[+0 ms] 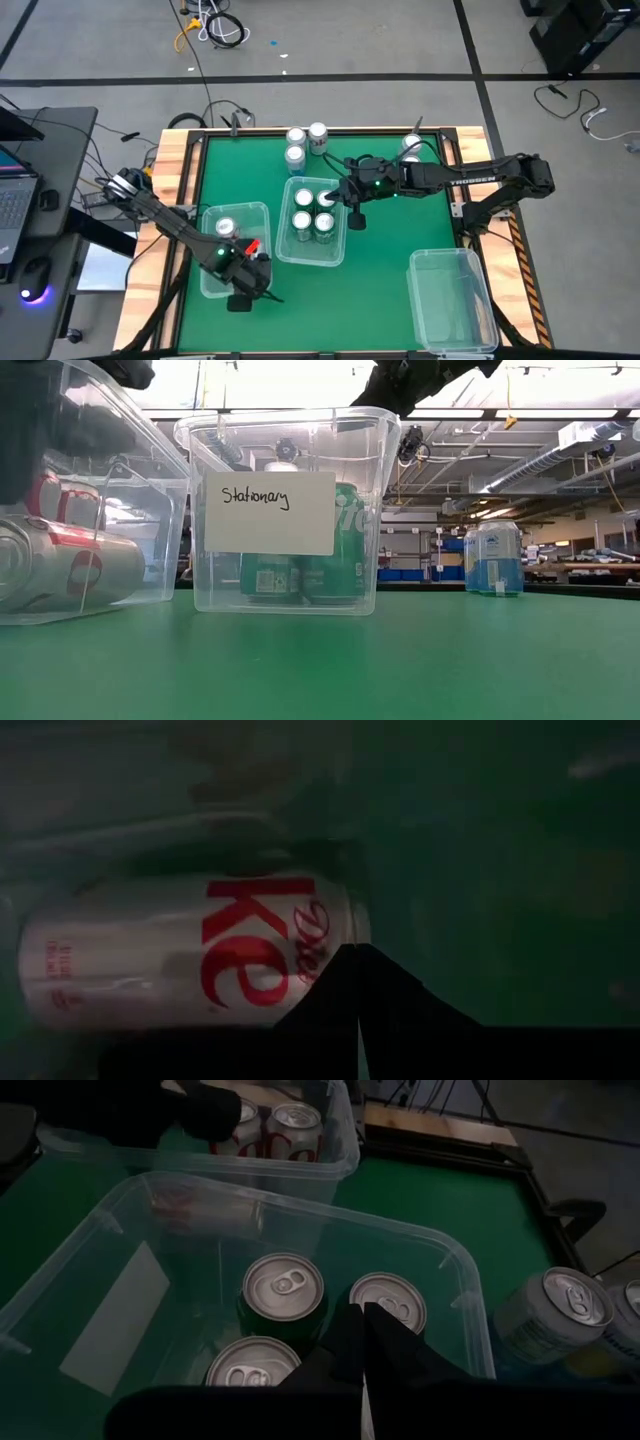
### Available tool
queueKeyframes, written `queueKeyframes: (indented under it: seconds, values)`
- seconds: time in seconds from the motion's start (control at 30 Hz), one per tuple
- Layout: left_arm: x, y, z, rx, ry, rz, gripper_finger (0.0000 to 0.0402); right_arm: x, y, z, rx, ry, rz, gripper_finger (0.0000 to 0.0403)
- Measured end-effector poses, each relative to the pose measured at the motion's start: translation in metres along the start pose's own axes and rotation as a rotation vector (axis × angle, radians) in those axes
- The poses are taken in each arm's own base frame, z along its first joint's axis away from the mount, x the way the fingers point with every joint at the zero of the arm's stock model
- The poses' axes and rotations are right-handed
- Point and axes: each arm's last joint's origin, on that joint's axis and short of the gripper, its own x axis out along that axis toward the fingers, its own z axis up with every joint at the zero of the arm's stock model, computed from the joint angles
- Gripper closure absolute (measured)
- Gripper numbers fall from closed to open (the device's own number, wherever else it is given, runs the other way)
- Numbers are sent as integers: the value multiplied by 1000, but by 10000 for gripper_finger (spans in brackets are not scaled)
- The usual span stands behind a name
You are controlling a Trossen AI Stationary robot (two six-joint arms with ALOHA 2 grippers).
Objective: Sort soda cans
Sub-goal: Put the silver soda can into the button left bin
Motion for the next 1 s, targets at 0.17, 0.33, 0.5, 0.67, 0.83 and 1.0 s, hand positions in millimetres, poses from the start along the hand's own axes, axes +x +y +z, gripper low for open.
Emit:
queueKeyframes:
  seconds: [0.17,0.33,0.5,0.67,0.83,1.0]
  values:
    - [5,2,-2,-8,-6,-3,402,0,0,0,-4,0,-1,403]
    - [7,3,-4,-24,-5,1,402,0,-1,0,-7,0,-2,403]
    - [7,5,-5,-39,-10,47,402,0,-4,-1,-2,1,-10,403]
    - [7,7,-6,-63,8,71,402,0,-6,-1,2,2,-17,403]
    - [-3,6,0,-54,7,69,402,0,-6,-1,2,2,-17,403]
    - [-40,2,12,-47,-105,36,402,0,-6,-1,2,2,-17,403]
